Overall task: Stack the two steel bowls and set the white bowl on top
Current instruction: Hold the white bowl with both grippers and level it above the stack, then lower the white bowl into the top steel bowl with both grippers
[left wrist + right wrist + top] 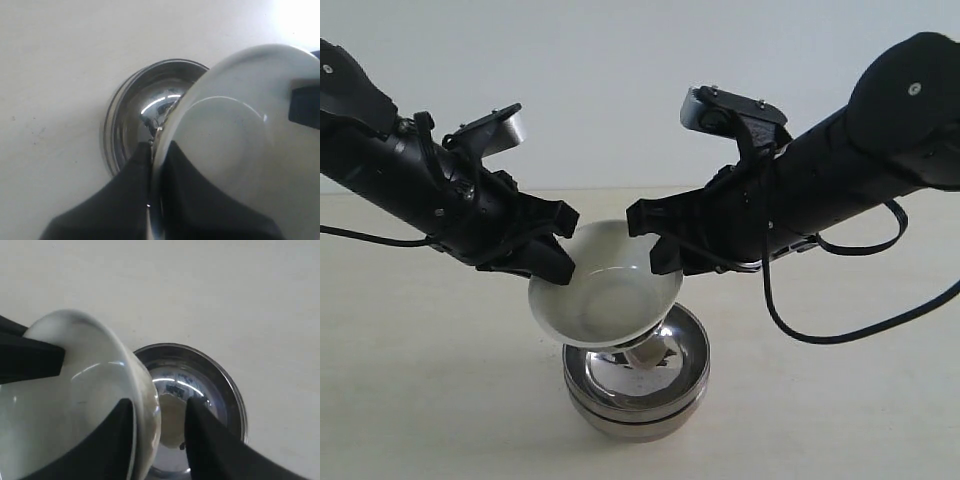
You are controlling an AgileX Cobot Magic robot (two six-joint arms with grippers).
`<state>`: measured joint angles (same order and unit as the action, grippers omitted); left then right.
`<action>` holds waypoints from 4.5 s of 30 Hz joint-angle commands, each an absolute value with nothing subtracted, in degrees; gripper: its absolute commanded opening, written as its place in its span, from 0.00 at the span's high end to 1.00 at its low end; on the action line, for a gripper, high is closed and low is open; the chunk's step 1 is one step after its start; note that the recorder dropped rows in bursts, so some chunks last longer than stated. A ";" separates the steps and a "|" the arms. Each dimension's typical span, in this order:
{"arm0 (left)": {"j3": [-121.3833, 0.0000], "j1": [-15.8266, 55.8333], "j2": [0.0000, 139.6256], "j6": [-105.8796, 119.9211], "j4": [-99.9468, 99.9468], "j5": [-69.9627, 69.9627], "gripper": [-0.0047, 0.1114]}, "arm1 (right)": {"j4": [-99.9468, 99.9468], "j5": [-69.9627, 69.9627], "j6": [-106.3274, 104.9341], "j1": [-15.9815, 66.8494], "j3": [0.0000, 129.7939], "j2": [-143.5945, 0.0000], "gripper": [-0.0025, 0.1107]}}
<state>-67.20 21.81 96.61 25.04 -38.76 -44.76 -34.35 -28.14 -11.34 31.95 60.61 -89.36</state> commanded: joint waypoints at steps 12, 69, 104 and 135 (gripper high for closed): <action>-67.66 22.09 96.32 25.10 -39.52 -44.76 0.93 | -34.33 -27.60 -10.68 32.01 60.45 -90.73 0.81; -67.66 25.42 101.01 25.69 -38.30 -43.23 0.93 | -32.87 -28.06 -12.58 31.32 58.47 -93.28 0.98; -67.66 25.92 101.44 25.67 -38.03 -42.28 0.93 | -31.62 -28.73 -12.39 31.32 58.47 -95.73 0.98; -67.66 25.92 105.95 27.86 -38.39 -41.42 0.91 | -31.01 -29.90 -12.53 31.32 58.47 -95.87 0.76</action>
<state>-67.24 25.73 105.79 27.22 -38.64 -41.92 -31.38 -29.53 -11.93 31.78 58.71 -96.37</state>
